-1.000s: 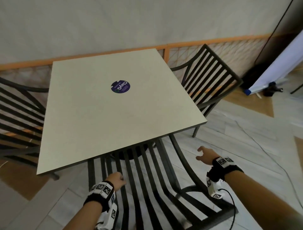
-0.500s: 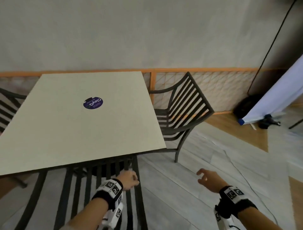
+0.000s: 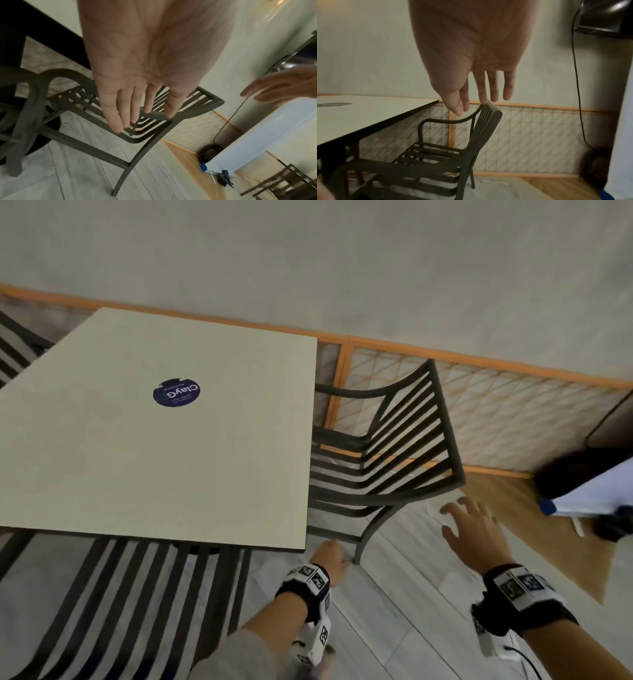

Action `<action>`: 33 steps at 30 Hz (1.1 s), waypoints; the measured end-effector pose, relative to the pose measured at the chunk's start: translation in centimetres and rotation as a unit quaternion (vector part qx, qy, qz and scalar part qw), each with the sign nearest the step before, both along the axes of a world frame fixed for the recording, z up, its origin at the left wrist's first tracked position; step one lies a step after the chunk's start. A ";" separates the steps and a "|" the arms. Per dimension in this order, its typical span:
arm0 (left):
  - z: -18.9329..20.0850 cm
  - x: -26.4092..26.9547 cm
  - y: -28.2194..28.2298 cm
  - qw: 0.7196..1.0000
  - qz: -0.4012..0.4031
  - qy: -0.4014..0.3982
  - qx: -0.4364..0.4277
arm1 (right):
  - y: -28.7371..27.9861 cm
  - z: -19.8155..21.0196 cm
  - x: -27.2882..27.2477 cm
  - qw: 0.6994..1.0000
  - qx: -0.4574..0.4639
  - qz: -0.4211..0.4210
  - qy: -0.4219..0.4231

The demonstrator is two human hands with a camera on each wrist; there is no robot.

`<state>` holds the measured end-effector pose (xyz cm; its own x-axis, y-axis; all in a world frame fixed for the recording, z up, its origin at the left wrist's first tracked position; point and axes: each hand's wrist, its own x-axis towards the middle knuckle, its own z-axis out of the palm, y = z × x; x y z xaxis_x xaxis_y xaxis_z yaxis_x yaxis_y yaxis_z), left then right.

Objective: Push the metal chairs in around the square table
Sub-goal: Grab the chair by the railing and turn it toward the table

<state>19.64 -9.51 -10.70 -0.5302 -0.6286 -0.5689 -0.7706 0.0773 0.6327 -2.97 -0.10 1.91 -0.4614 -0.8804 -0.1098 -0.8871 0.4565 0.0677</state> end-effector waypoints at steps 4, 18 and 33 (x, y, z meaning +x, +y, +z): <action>-3.4 -5.3 -3.9 0.990 0.123 0.018 -0.060 | -5.4 -0.4 -5.2 0.998 0.027 0.031 0.048; -13.6 -8.9 -15.7 0.964 0.093 -0.183 -0.171 | -11.5 -13.3 -13.7 0.957 0.053 0.235 0.161; -12.2 -8.8 -16.1 0.970 0.047 -0.198 -0.133 | -11.4 -13.1 -14.5 0.986 0.013 0.088 0.139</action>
